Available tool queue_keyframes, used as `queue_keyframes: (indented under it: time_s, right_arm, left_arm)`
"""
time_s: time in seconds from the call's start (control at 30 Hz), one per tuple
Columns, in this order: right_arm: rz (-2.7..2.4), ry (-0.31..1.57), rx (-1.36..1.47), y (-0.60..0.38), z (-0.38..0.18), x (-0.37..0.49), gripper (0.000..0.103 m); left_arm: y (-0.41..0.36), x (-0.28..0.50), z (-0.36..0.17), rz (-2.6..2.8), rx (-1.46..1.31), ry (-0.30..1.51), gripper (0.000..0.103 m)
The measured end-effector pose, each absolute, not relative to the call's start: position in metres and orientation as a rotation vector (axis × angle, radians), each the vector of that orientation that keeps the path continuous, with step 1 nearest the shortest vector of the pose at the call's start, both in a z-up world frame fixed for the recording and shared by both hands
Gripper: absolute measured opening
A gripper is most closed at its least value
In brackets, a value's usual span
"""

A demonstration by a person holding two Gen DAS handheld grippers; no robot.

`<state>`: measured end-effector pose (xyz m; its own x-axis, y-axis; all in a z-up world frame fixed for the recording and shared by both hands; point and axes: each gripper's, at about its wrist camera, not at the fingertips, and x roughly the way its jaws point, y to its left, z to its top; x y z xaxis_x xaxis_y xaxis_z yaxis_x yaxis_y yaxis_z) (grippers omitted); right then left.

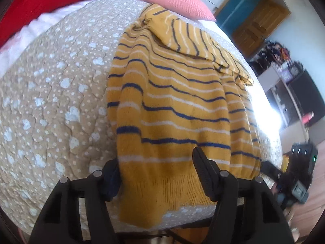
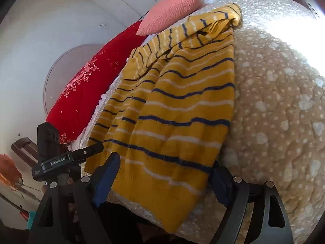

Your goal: Fold small clothes

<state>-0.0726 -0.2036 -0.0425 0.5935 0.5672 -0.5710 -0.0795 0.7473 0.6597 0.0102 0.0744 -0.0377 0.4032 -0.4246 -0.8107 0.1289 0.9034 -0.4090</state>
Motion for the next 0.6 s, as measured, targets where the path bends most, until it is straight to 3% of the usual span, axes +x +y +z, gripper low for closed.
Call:
queue_keyframes:
  time_s: [0.07,0.1,0.17,0.2,0.23,0.27,0.6]
  right_arm:
    - [0.39,0.833,0.697,-0.201,-0.047,-0.078,0.084]
    - [0.361,0.822,0.719,-0.2,-0.05,-0.08,0.077]
    - [0.295,0.81,0.751,-0.204,-0.055,-0.086,0.056]
    - [0.271,0.814,0.768,-0.208,-0.058,-0.088,0.037]
    - [0.261,0.826,0.798,-0.212,-0.062,-0.087,0.019]
    - [0.277,0.832,0.841,-0.219,-0.064,-0.087,0.016]
    - [0.386,0.725,0.815,-0.246,0.004,-0.138,0.011]
  left_arm:
    - [0.078,0.015,-0.041,-0.34,-0.352,1.104,0.063]
    - [0.078,0.016,-0.041,-0.326,-0.365,1.106,0.063]
    - [0.073,0.019,-0.041,-0.283,-0.358,1.119,0.063]
    - [0.069,0.02,-0.04,-0.261,-0.336,1.127,0.061]
    - [0.063,0.021,-0.038,-0.214,-0.286,1.129,0.04]
    - [0.06,0.022,-0.035,-0.191,-0.253,1.126,0.009]
    - [0.079,-0.052,0.029,-0.301,-0.385,0.988,0.009]
